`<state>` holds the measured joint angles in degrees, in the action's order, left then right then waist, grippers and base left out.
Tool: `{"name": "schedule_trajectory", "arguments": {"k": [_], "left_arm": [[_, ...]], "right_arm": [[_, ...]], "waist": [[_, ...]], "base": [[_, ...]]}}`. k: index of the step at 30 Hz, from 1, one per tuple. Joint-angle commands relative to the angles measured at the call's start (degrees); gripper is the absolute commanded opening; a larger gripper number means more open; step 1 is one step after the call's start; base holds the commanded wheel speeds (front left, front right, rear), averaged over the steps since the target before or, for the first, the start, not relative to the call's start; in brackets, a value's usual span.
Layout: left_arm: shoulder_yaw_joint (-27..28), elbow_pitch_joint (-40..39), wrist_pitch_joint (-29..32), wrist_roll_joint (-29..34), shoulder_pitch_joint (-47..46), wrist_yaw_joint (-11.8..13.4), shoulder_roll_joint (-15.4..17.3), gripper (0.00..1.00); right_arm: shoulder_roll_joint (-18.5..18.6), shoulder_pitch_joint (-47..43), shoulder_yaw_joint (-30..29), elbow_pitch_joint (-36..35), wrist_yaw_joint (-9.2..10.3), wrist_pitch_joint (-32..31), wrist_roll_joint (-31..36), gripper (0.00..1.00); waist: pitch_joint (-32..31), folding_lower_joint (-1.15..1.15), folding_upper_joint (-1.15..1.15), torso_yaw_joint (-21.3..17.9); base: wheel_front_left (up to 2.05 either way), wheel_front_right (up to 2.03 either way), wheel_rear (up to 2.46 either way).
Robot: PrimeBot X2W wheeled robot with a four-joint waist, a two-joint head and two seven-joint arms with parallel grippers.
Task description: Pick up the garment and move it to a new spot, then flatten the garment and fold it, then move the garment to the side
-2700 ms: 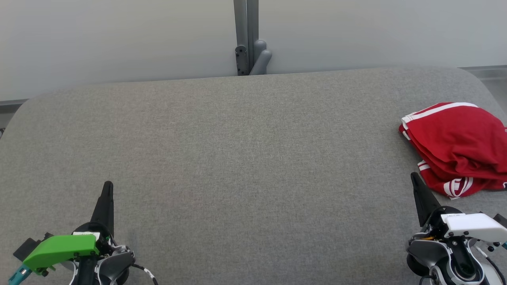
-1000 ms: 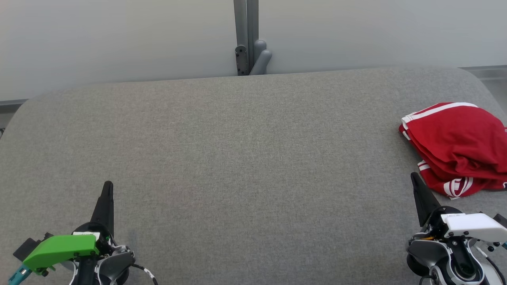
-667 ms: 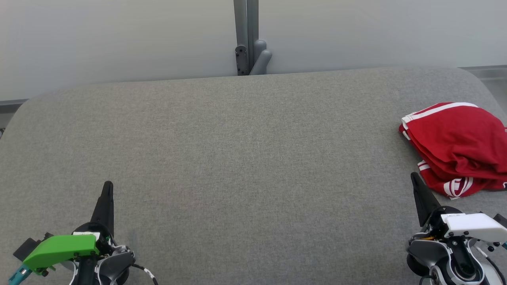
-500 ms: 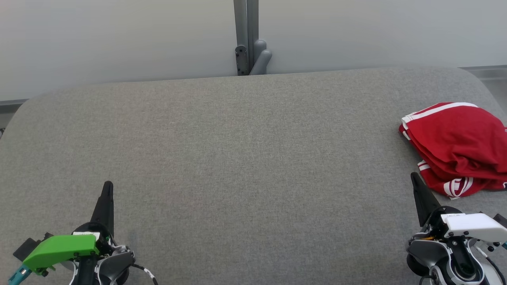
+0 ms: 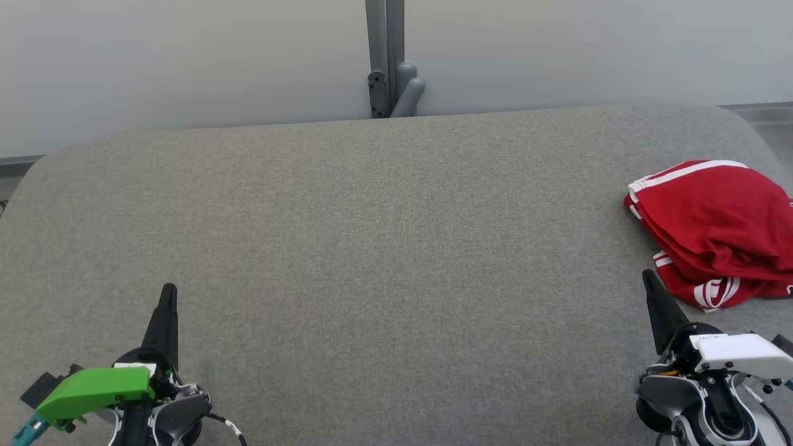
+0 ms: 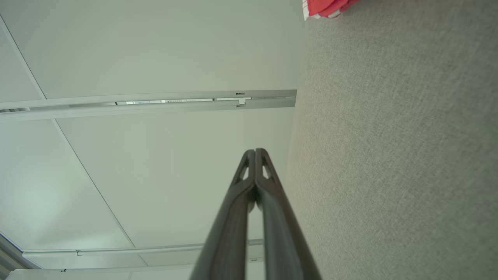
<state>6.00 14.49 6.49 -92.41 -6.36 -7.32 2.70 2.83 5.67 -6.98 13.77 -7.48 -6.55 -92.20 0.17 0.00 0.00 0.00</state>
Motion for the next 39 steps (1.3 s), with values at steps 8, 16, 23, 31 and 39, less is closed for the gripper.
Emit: {"name": "schedule_trajectory", "arguments": {"k": [8,16,23,31,39], "left_arm": [[0.2,-0.2,0.2,0.0,-0.6,-0.4,0.3,0.00],[0.2,-0.2,0.2,0.0,-0.6,-0.4,0.3,0.00],[0.2,-0.2,0.2,0.0,-0.6,-0.4,0.3,0.00],[0.2,-0.2,0.2,0.0,-0.6,-0.4,0.3,0.00],[0.2,-0.2,0.2,0.0,-0.6,-0.4,0.3,0.00]], "right_arm": [[0.1,0.4,-0.1,-0.3,-0.02,-0.2,-0.4,0.00],[0.1,0.4,-0.1,-0.3,-0.02,-0.2,-0.4,0.00],[0.1,0.4,-0.1,-0.3,-0.02,-0.2,-0.4,0.00],[0.1,0.4,-0.1,-0.3,-0.02,-0.2,-0.4,0.00],[0.1,0.4,-0.1,-0.3,-0.02,-0.2,-0.4,0.00]], "waist": [[0.0,0.00,0.00,0.0],[0.0,0.00,0.00,0.0],[0.0,0.00,0.00,0.0],[0.0,0.00,0.00,0.0],[0.0,0.00,0.00,0.0]], "base": [[0.00,0.00,0.00],[0.00,0.00,0.00],[0.00,0.00,0.00],[0.00,0.00,0.00],[0.00,0.00,0.00]]}}
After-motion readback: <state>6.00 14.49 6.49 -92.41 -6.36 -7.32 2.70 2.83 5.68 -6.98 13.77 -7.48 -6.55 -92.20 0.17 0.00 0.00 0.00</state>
